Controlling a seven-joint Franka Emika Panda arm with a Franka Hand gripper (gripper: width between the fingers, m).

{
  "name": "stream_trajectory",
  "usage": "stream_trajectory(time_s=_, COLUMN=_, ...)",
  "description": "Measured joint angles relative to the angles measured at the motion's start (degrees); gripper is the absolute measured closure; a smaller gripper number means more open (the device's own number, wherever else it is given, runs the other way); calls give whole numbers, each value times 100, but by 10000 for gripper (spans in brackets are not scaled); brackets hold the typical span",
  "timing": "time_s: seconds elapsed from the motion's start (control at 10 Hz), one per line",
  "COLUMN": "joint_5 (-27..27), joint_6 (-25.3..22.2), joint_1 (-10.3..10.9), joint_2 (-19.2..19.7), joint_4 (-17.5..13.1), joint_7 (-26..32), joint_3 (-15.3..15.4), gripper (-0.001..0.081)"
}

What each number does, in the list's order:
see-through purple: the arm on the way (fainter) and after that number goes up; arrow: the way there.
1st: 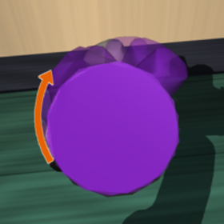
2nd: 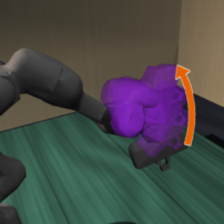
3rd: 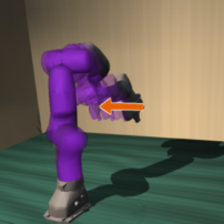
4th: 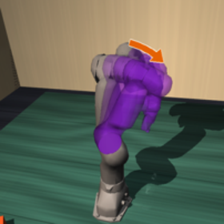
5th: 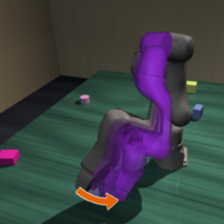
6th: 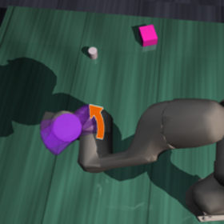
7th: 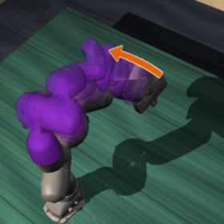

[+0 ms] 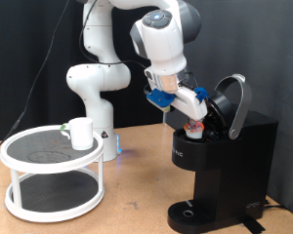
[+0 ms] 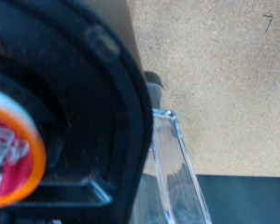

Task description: Make a cup of coffee with the keurig machine

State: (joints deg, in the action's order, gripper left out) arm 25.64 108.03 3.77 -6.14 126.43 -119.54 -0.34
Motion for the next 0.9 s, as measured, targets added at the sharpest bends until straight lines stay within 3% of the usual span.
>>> stream_trajectory(time_s=0.3, joint_5=14, joint_6=-21, joint_1=7, joint_2=-71, joint_4=15, joint_7=-1, joint_3=71, gripper=72)
stream_trajectory(time_s=0.4, joint_5=49, joint_6=152, joint_1=6, joint_2=-105, joint_4=46, joint_7=-29, joint_3=82, gripper=72)
stream_trajectory(time_s=0.7, joint_5=371, joint_6=1430, joint_1=1, joint_2=-354, joint_4=474, joint_7=-194, joint_3=114, gripper=72)
stream_trajectory(time_s=0.9, joint_5=423, joint_6=1445, joint_1=-44, joint_2=-420, joint_4=520, joint_7=-194, joint_3=59, gripper=72)
